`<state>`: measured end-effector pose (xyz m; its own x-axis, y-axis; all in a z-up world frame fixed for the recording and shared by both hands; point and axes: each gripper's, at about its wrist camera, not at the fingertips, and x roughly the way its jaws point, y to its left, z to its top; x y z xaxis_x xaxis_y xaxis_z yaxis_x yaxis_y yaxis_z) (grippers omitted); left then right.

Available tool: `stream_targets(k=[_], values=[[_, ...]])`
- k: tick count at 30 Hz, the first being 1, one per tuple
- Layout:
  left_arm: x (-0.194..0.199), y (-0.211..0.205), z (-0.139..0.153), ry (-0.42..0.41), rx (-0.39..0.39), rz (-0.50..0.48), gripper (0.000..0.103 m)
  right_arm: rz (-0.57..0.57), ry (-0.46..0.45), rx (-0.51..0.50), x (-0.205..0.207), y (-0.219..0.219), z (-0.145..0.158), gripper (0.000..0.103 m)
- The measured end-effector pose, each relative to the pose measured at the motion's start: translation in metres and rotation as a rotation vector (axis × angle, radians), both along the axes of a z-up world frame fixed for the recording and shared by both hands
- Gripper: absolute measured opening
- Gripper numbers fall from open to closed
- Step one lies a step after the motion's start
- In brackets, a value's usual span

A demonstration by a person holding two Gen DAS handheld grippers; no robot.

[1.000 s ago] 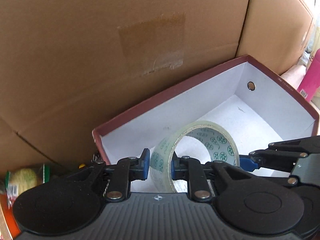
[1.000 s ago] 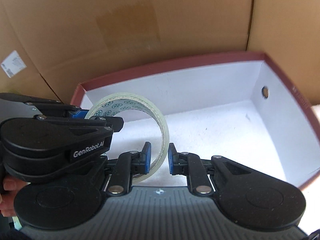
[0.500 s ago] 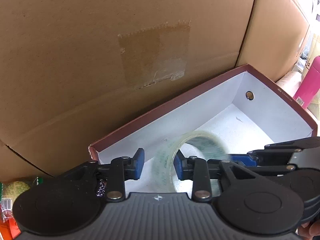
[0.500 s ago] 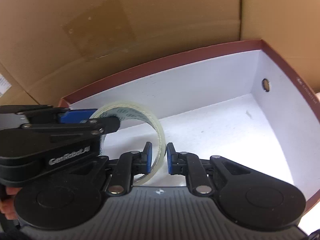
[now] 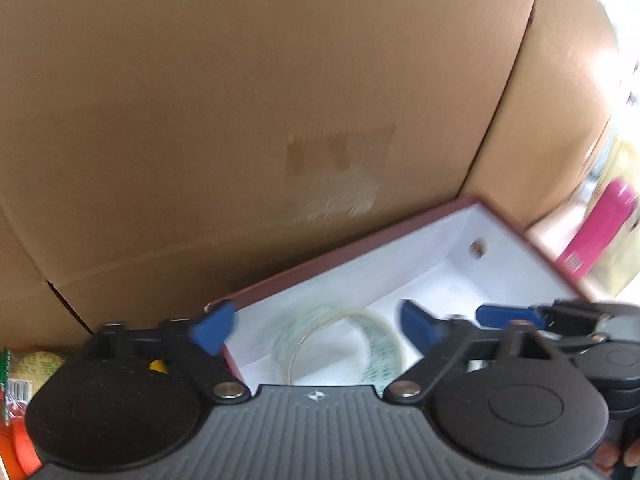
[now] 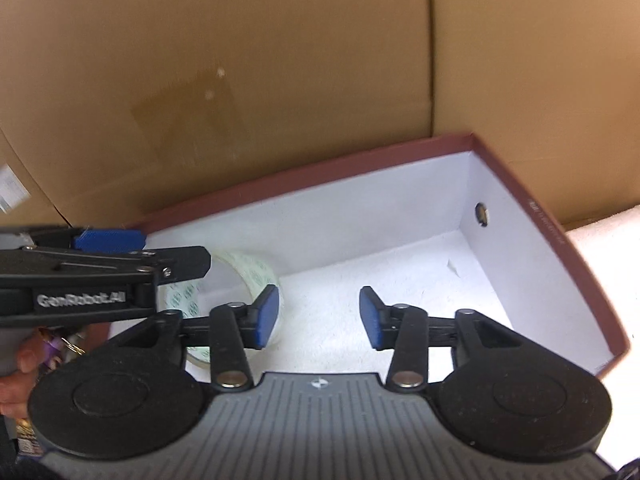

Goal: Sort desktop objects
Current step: 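Open both tools to release the tape roll inside the box, then move both tools back over the cluttered pile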

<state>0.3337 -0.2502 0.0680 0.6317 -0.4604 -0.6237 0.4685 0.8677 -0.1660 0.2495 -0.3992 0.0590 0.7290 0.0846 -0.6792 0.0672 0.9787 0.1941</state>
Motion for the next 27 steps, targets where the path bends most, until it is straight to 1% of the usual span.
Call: stream_targets(k=[1, 2, 3, 4, 6, 8, 10, 11, 12, 15, 16, 17, 19, 21, 22, 23, 25, 26, 27], values=[[-0.005, 0.004, 0.003, -0.019, -0.027, 0.002, 0.103, 0.004, -0.017, 0.007, -0.006, 0.002, 0.003, 0.064], [-0.011, 0.007, 0.006, -0.041, -0.043, 0.003, 0.103, 0.009, -0.034, 0.005, -0.010, 0.004, 0.005, 0.082], [-0.015, 0.008, 0.008, -0.060, -0.040, -0.002, 0.103, 0.014, -0.048, -0.010, -0.013, 0.009, 0.007, 0.088], [-0.020, 0.009, 0.010, -0.077, -0.028, -0.009, 0.103, 0.015, -0.057, -0.040, -0.008, 0.007, 0.010, 0.092], [-0.026, 0.010, 0.012, -0.100, -0.018, -0.003, 0.103, 0.016, -0.063, -0.119, -0.008, 0.019, 0.013, 0.092], [-0.028, 0.013, 0.015, -0.101, -0.028, 0.011, 0.103, 0.004, -0.065, -0.212, -0.003, 0.027, 0.010, 0.092], [-0.031, 0.023, 0.019, -0.110, -0.042, 0.026, 0.103, -0.019, -0.042, -0.303, 0.009, 0.038, 0.008, 0.091], [-0.032, 0.028, 0.020, -0.123, -0.052, 0.036, 0.103, -0.029, -0.033, -0.329, 0.015, 0.043, 0.007, 0.090], [-0.030, 0.030, 0.021, -0.137, -0.057, 0.047, 0.103, -0.034, -0.029, -0.330, 0.019, 0.048, 0.009, 0.088], [-0.026, 0.034, 0.023, -0.167, -0.049, 0.082, 0.103, -0.011, -0.012, -0.231, 0.034, 0.054, 0.018, 0.082], [-0.025, 0.037, 0.023, -0.170, -0.049, 0.094, 0.103, -0.006, -0.004, -0.214, 0.038, 0.059, 0.020, 0.077], [-0.024, 0.041, 0.023, -0.169, -0.051, 0.102, 0.103, 0.003, -0.001, -0.217, 0.042, 0.065, 0.021, 0.074], [-0.025, 0.051, 0.023, -0.160, -0.059, 0.105, 0.103, 0.024, 0.010, -0.247, 0.048, 0.078, 0.019, 0.073], [-0.023, 0.054, 0.020, -0.152, -0.053, 0.121, 0.103, 0.038, 0.035, -0.256, 0.052, 0.088, 0.014, 0.072], [-0.021, 0.056, 0.019, -0.147, -0.040, 0.135, 0.103, 0.051, 0.073, -0.263, 0.055, 0.091, 0.011, 0.071], [-0.021, 0.058, 0.017, -0.140, -0.030, 0.143, 0.103, 0.062, 0.125, -0.283, 0.058, 0.094, 0.007, 0.066], [-0.019, 0.064, 0.015, -0.120, -0.046, 0.134, 0.103, 0.062, 0.214, -0.310, 0.061, 0.098, 0.001, 0.064], [-0.020, 0.067, 0.015, -0.115, -0.064, 0.133, 0.103, 0.060, 0.219, -0.306, 0.059, 0.098, 0.002, 0.064], [-0.021, 0.071, 0.016, -0.113, -0.076, 0.137, 0.103, 0.053, 0.197, -0.287, 0.055, 0.098, 0.006, 0.064]])
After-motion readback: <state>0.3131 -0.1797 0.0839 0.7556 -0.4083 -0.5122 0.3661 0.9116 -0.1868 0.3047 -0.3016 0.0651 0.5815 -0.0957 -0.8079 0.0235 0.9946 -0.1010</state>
